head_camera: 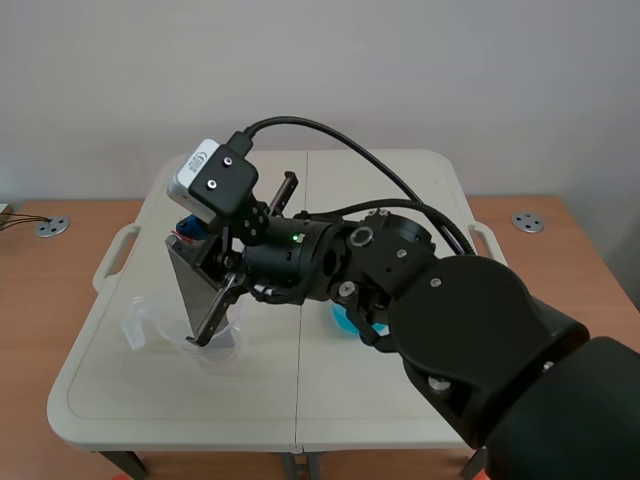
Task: Hold the metal plate by the orange handle, dip it into the blue solution, take it out and point at it, then put the plate back in the beaker on the left.
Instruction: 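Return to the home posture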
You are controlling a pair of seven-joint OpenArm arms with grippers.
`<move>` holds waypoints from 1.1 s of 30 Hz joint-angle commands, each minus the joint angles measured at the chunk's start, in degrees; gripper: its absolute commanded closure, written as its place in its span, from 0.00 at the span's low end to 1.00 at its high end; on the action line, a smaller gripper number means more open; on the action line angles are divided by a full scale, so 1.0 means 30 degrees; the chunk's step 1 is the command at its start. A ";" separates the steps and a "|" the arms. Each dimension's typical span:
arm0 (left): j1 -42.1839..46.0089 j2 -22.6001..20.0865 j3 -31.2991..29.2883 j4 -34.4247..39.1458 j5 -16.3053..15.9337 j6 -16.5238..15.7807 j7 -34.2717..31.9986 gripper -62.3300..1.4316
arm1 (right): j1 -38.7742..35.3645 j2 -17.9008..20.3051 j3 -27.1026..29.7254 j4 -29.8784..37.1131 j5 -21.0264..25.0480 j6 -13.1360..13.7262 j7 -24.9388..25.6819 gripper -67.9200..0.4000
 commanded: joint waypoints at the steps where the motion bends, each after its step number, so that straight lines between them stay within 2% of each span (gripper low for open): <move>1: -0.0058 0.0051 -0.0095 0.0270 -0.0197 0.0036 -0.0117 0.95 | 0.0386 -0.0219 0.0007 0.0087 0.0138 -0.0029 0.0146 0.77; 5: -0.0058 0.0051 -0.0095 0.0270 -0.0197 0.0036 -0.0087 0.95 | 0.0393 -0.0219 0.0007 0.0087 0.0131 -0.0182 0.0138 0.62; 8: -0.0058 0.0051 -0.0095 0.0270 -0.0197 0.0036 -0.0087 0.95 | 0.0393 -0.0219 0.0007 0.0087 0.0131 -0.0823 0.0146 0.46; 11: -0.0058 0.0051 -0.0095 0.0270 -0.0189 0.0029 -0.0087 0.95 | 0.0393 -0.0219 0.0007 0.0087 0.0131 -0.1552 0.0153 0.37; 13: -0.0058 0.0051 -0.0095 0.0270 -0.0182 0.0029 -0.0044 0.89 | 0.0430 -0.0219 0.0007 0.0087 0.0138 -0.1880 0.0226 0.32; 14: -0.0058 0.0051 -0.0095 0.0270 -0.0168 0.0029 -0.0015 0.82 | 0.0437 -0.0219 0.0015 0.0087 0.0138 -0.1872 0.0357 0.29; 15: -0.0058 0.0051 -0.0095 0.0270 -0.0015 0.0029 -0.0015 0.71 | 0.0437 -0.0219 0.0029 0.0087 0.0138 -0.1872 0.0648 0.27; 16: -0.0058 0.0051 -0.0095 0.0270 0.0401 0.0007 -0.0015 0.53 | 0.0437 -0.0204 0.0029 0.0087 0.0138 -0.1872 0.0991 0.24; 18: -0.0058 0.0051 -0.0087 0.0270 0.0874 -0.0029 -0.0036 0.07 | 0.0430 -0.0204 0.0029 0.0087 0.0146 -0.1872 0.1508 0.21; 19: -0.0058 0.0051 -0.0073 0.0270 0.0823 -0.0029 -0.0051 0.00 | 0.0430 -0.0211 0.0044 0.0095 0.0146 -0.1872 0.1770 0.20; 27: -0.0058 0.0051 -0.0066 0.0277 0.0823 -0.0058 -0.0036 0.00 | 0.0364 -0.0124 0.0699 0.0357 0.0597 -0.1778 0.2076 0.19; 33: -0.0066 0.0044 -0.0058 0.0277 0.0816 -0.0546 -0.0270 0.00 | -0.0379 0.0918 0.1515 0.2426 0.1406 -0.1209 0.2062 0.19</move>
